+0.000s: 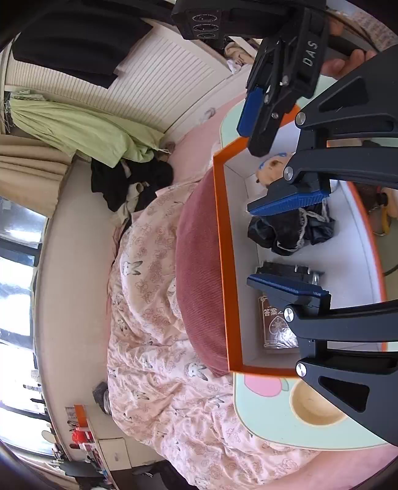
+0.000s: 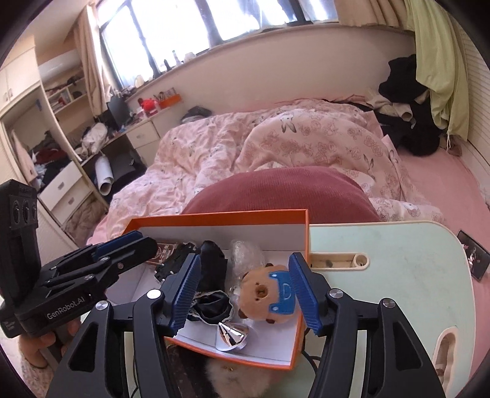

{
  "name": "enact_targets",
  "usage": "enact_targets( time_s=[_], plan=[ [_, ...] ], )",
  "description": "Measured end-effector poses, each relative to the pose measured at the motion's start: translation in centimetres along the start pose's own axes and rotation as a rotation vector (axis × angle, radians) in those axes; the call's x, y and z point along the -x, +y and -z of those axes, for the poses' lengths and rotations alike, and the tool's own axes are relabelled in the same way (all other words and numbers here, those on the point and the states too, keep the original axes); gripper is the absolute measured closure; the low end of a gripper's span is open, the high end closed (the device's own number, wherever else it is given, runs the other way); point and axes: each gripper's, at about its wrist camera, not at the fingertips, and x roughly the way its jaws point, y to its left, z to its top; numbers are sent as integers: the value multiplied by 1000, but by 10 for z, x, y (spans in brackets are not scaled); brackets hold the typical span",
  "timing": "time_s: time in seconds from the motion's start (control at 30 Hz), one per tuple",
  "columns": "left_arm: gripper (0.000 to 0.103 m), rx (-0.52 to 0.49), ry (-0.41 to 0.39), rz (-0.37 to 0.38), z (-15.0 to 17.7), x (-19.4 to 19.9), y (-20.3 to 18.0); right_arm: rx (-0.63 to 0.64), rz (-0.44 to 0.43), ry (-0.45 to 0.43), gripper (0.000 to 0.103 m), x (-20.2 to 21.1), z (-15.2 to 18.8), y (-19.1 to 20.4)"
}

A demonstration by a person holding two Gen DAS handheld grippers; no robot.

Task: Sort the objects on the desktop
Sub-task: 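Drop the toy car into the box with the left tool while the right tool drops the bear, then withdraw both tools from the box back over the table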

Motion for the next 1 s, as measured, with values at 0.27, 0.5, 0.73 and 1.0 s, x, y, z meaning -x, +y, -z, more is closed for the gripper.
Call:
enact_targets(
  time_s=[0.27,0.5,0.73,1.0],
  plan=[
    [28,-31,-15,-44,40,46,-12,46,-21,-73,35,62,37,16],
    [21,-60,78,-74,113,51,-36,132,65,-5,28,80,108,34],
    [21,-64,171,-138,137,27,-37,67,132,91,27,66,153,10],
    [0,-125,188,-193,144,22,-48,139,289,136,0,50,166,14]
  ],
)
